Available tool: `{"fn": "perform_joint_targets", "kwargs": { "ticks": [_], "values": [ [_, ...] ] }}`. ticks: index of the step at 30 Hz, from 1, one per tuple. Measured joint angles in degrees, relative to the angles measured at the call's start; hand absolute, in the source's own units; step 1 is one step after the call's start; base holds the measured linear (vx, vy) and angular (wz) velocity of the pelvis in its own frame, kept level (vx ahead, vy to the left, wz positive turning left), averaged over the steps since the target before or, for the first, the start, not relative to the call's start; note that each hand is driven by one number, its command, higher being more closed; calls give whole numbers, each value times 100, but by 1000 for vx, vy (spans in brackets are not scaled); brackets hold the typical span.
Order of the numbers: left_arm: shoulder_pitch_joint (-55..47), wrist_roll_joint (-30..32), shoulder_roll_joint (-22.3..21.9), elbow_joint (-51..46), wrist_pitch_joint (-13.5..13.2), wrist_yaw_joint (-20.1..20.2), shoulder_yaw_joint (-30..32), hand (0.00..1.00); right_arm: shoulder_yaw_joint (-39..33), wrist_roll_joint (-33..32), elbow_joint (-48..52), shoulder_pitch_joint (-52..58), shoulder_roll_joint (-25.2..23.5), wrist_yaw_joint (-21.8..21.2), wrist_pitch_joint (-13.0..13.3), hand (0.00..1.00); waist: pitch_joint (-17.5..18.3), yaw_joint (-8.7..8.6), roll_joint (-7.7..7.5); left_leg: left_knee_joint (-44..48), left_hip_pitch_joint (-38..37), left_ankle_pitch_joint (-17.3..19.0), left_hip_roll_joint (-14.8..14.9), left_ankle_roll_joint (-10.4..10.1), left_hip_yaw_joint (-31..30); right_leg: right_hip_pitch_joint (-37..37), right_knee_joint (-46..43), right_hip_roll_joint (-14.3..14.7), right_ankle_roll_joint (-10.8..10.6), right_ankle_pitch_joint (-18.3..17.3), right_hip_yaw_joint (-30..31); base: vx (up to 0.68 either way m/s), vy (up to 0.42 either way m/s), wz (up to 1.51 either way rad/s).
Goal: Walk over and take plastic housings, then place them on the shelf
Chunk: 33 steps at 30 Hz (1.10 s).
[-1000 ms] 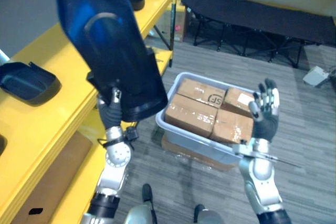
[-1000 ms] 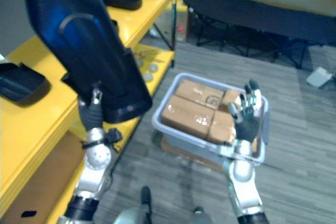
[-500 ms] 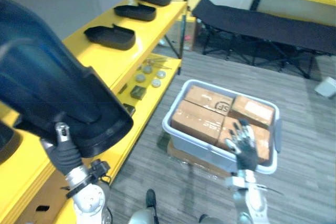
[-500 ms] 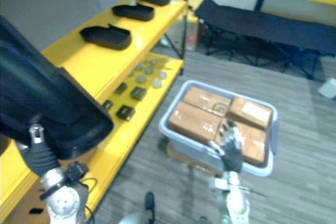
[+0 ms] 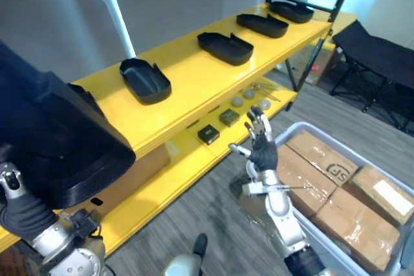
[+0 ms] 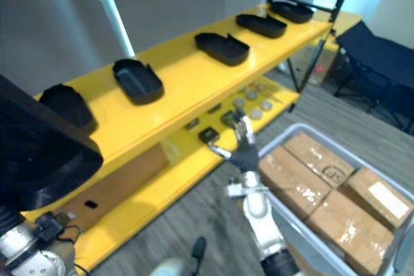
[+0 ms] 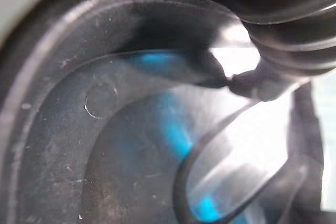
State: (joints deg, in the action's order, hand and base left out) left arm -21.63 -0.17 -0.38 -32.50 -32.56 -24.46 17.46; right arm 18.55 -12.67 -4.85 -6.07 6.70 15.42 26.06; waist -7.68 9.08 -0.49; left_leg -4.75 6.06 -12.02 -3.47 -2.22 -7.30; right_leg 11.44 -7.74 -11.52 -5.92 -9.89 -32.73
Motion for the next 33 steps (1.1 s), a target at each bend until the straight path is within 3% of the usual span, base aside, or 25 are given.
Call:
{"fn": "perform_joint_targets", "kwargs": {
  "ticks": [4, 6, 13, 18, 20, 21, 22, 25, 26, 27, 28, 29, 30, 31, 33],
  "values": [
    [221, 14, 23, 0, 1, -20, -25, 100, -279, -12, 6, 183, 2, -88, 8, 0, -22, -68, -41, -13, 64, -35, 21, 58, -119, -111, -56, 151, 150, -96, 819, -37, -5, 14],
    [408, 48, 88, 0, -1, -152, -37, 100, -498, -32, 55, 318, 28, -370, 79, 0, -57, -162, -29, -28, 221, -63, 17, 17, -402, -257, -115, 354, 221, -358, 1120, -106, -86, 50],
    [302, 50, 137, 37, 26, -244, -77, 100, -517, 3, 225, 317, 82, -809, 248, 0, -129, -35, 4, 3, 315, -275, 182, -172, -809, -240, -212, 658, 220, -436, 900, -39, -117, 25],
    [5, -6, 132, 154, 30, -145, -66, 100, -499, 8, 224, 302, 131, -1035, 247, 0, -168, -13, 42, 5, 274, -315, 153, -208, -1067, -205, -676, 647, 216, -717, 616, -4, -98, 34],
    [-9, -220, 124, 311, 26, 124, -101, 100, -522, 55, 223, 349, 144, -1000, 232, 0, -235, -76, 130, 55, 290, -84, 161, 249, -644, 4, -685, 649, 204, -739, 245, -4, -115, 98],
    [60, -350, 123, 484, 27, 309, -205, 100, -634, 72, 225, 385, 223, -929, 221, 0, -272, -143, 85, 386, 437, 392, 183, 894, 80, 212, -518, 625, 174, -642, -51, -23, -108, 151],
    [125, -475, 118, 587, 27, 484, -310, 100, -783, 144, 230, 388, 345, -899, 215, 0, -352, -201, 110, 728, 582, 787, 252, 1131, 661, 364, -398, 563, 204, -586, -217, -54, -43, 140],
    [39, -684, 97, 618, 17, 636, -287, 100, -959, 256, 233, 389, 424, -885, 210, 0, -400, -96, 137, 1918, 965, 882, 412, 1034, 1150, 357, -377, 299, 273, -652, -530, -20, 31, 53],
    [32, -709, 93, 617, 15, 663, -284, 100, -956, 285, 240, 391, 424, -882, 210, 0, -399, -91, 137, 2075, 925, 924, 413, 946, 1146, 356, -357, 247, 252, -639, -527, 60, 45, 10],
    [17, -743, 88, 600, 14, 731, -297, 100, -946, 296, 294, 435, 415, -862, 210, 0, -369, -102, 180, 2115, 790, 1024, 443, 670, 1124, 371, -304, 212, 110, -547, -531, 59, 70, 3],
    [17, -743, 88, 600, 14, 731, -297, 100, -946, 296, 294, 435, 415, -862, 210, 0, -369, -102, 180, 2115, 790, 1024, 443, 670, 1124, 371, -304, 212, 110, -547, -531, 100, 125, 29],
    [4, -767, 33, 538, 15, 869, -392, 100, -939, 395, 455, 553, 360, -780, 209, 0, -323, -211, 258, 1563, 451, 1009, 462, 15, 1091, 380, -296, 162, -30, -460, -608, 120, 155, 23],
    [8, -770, 27, 534, 27, 946, -459, 100, -942, 423, 459, 550, 318, -781, 151, 0, -344, -214, 212, 1259, 294, 844, 359, 89, 1143, 331, -264, 70, -37, -310, -559, 115, 157, 21],
    [-7, -768, 34, 528, 29, 966, -482, 100, -934, 445, 459, 554, 317, -782, 117, 0, -337, -214, 221, 1177, 286, 816, 333, 120, 1173, 296, -233, 61, 5, -225, -474, 118, 197, -3],
    [-3, -755, 94, 491, 65, 952, -484, 100, -915, 443, 457, 532, 191, -792, 107, 0, -414, -203, 88, 1116, 295, 848, 245, 211, 1215, 212, -222, 16, 76, -75, -178, 97, 186, -2]
  ]
}}
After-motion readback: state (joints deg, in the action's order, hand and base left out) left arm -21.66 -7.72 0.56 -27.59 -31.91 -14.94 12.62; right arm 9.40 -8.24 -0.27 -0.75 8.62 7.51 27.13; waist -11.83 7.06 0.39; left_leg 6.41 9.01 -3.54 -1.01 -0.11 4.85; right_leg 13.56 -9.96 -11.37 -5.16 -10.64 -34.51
